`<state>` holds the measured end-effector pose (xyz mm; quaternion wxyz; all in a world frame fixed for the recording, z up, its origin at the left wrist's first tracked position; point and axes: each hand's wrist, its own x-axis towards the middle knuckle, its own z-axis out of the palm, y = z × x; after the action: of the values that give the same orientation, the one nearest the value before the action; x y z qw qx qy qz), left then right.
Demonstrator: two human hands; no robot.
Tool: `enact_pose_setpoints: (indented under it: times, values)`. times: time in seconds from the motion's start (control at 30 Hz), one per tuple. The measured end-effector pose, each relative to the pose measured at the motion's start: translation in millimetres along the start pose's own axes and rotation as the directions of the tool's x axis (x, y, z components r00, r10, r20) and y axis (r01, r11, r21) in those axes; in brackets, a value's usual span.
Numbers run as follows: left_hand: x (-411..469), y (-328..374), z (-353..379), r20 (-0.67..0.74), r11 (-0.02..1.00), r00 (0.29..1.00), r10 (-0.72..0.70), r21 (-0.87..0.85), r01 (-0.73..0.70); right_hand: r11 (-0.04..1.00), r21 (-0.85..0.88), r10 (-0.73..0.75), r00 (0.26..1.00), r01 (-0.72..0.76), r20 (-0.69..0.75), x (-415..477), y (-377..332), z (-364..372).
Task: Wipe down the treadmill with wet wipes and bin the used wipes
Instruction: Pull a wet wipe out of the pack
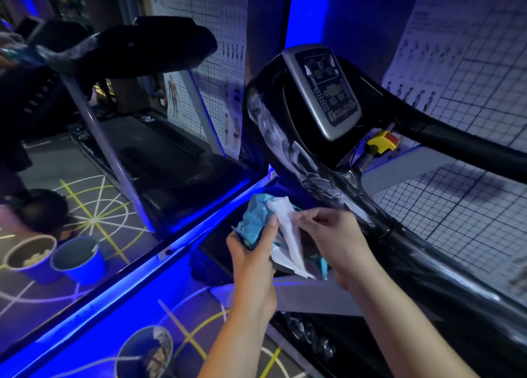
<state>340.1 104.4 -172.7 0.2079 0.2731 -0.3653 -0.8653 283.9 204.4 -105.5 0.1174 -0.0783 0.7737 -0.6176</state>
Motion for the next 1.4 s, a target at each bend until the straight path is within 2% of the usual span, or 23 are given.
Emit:
enact_pose_setpoints:
  times: [0.1, 0.17, 0.27, 0.37, 0.43, 0.63, 0.73, 0.83, 0.9, 1.0, 1.17, 1.23, 1.33, 1.4]
  values:
    - [-1, 1, -1, 0.034, 1.0, 0.999, -0.012, 0.006, 0.011, 0.987, 0.147, 0.053, 0.998, -0.057, 0.035, -3, -2, 3]
    - [-1, 1, -1, 0.062, 1.0, 0.998, -0.018, 0.018, 0.017, 0.994, 0.106, 0.017, 0.999, -0.02, 0.028, -3, 0, 4]
    - [0, 2, -1, 0.101, 0.998, 0.994, -0.043, 0.059, 0.037, 0.985, -0.132, -0.112, 0.993, 0.107, -0.029, -3, 2, 5]
    - [0, 3, 0, 0.121, 0.994, 0.99, -0.074, 0.093, 0.063, 0.835, -0.49, -0.328, 0.941, 0.248, -0.082, 0, 6, 5]
    - [-1, 2, 2, 0.107, 0.993, 0.991, -0.083, 0.093, 0.073, 0.774, -0.563, -0.392, 0.918, 0.291, -0.063, 1, 9, 4]
    - [-2, 1, 8, 0.091, 0.995, 0.993, -0.073, 0.073, 0.066, 0.853, -0.422, -0.365, 0.929, 0.308, -0.061, 2, 8, -9]
    - [-2, 1, 8, 0.142, 0.995, 0.985, -0.102, 0.024, 0.1, 0.962, -0.164, -0.225, 0.974, 0.218, -0.028, 4, 9, -11]
    - [-1, 2, 7, 0.175, 0.993, 0.978, -0.115, -0.021, 0.12, 0.989, 0.118, -0.093, 0.996, 0.093, -0.006, 4, 6, -17]
    - [-1, 2, 8, 0.175, 0.993, 0.979, -0.105, -0.036, 0.113, 0.988, 0.138, -0.071, 0.997, 0.072, -0.011, 5, 6, -19]
    - [2, 1, 10, 0.156, 0.994, 0.983, -0.094, -0.041, 0.102, 0.986, 0.045, -0.152, 0.982, 0.158, -0.112, 9, 6, -19]
    - [7, -5, 10, 0.094, 0.996, 0.994, -0.052, -0.065, 0.059, 0.934, -0.038, -0.345, 0.871, 0.355, -0.349, 22, 0, -33]
    - [8, -6, 9, 0.07, 0.995, 0.997, -0.04, -0.089, 0.046, 0.923, -0.001, -0.342, 0.818, 0.385, -0.463, 25, -3, -39]
    - [10, -6, 9, 0.048, 0.989, 0.998, -0.037, -0.141, 0.043, 0.908, 0.028, -0.293, 0.684, 0.417, -0.668, 32, -10, -52]
    - [11, -8, 8, 0.022, 0.987, 0.999, -0.03, -0.158, 0.033, 0.892, 0.062, -0.266, 0.633, 0.447, -0.727, 37, -15, -58]
